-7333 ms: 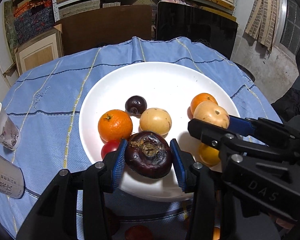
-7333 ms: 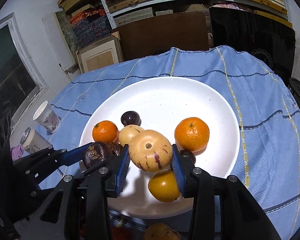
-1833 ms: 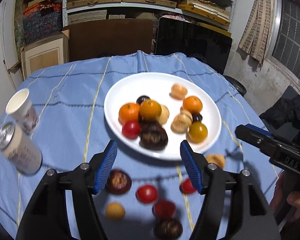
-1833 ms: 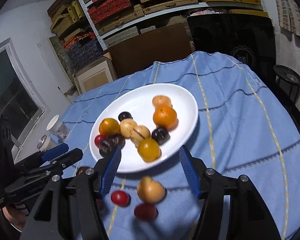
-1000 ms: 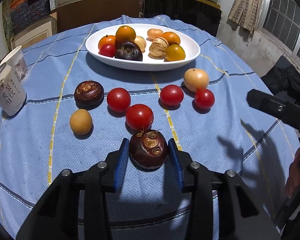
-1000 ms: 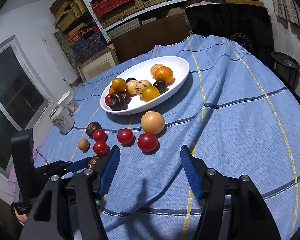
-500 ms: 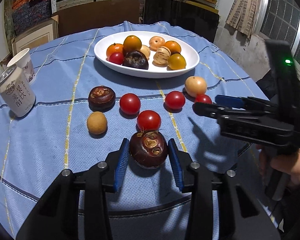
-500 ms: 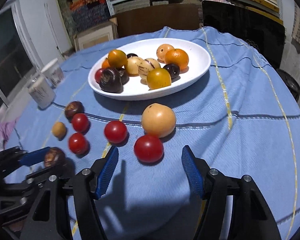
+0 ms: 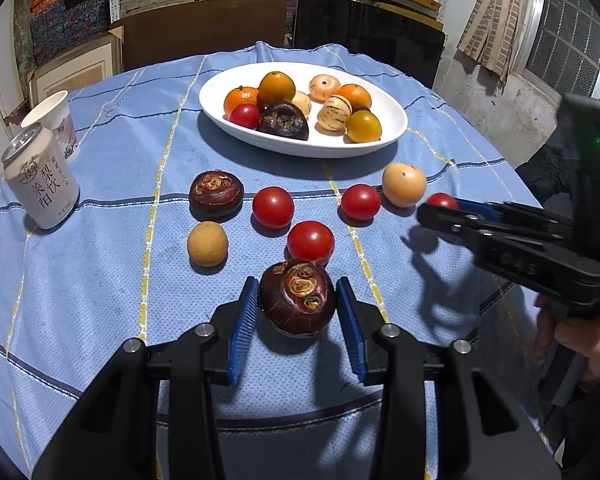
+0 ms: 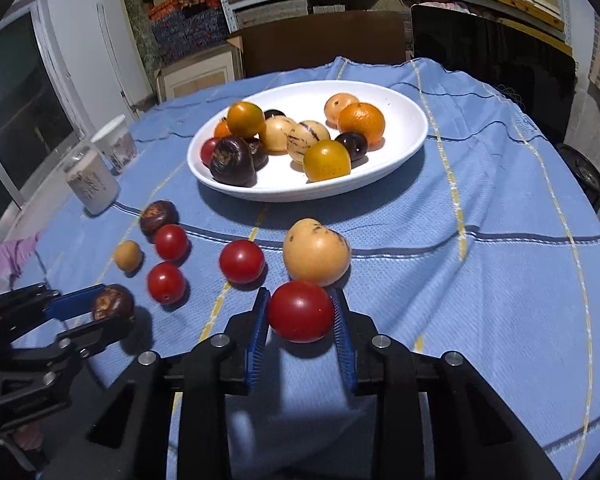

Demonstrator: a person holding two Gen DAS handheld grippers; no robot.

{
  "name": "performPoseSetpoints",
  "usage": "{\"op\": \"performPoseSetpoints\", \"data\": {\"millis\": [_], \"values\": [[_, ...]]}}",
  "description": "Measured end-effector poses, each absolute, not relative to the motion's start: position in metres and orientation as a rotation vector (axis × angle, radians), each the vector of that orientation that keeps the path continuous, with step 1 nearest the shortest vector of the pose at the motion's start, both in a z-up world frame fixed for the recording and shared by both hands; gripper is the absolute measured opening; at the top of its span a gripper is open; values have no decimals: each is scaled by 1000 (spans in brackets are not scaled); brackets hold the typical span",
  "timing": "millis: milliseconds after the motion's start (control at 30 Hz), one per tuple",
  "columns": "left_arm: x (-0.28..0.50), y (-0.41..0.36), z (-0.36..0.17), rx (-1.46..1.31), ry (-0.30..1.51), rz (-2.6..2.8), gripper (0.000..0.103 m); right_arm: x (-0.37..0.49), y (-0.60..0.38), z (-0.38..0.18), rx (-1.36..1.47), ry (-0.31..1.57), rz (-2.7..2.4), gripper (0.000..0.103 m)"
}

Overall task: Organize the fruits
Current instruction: 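Carry the mangosteen with the left tool while the right carries the tomato toward the plate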

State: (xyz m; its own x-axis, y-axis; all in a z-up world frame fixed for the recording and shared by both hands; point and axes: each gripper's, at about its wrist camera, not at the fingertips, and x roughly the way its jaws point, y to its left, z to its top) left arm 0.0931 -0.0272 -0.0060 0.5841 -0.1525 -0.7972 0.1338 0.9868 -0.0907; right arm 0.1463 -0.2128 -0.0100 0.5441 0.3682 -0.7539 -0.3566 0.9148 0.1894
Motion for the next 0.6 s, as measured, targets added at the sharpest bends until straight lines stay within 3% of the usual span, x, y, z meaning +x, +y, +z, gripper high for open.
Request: {"op": "performPoseSetpoints", "data": {"millis": [600], "values": [[100, -43, 42, 20, 845, -196, 39, 124, -227, 52, 61, 759, 487, 31]]}}
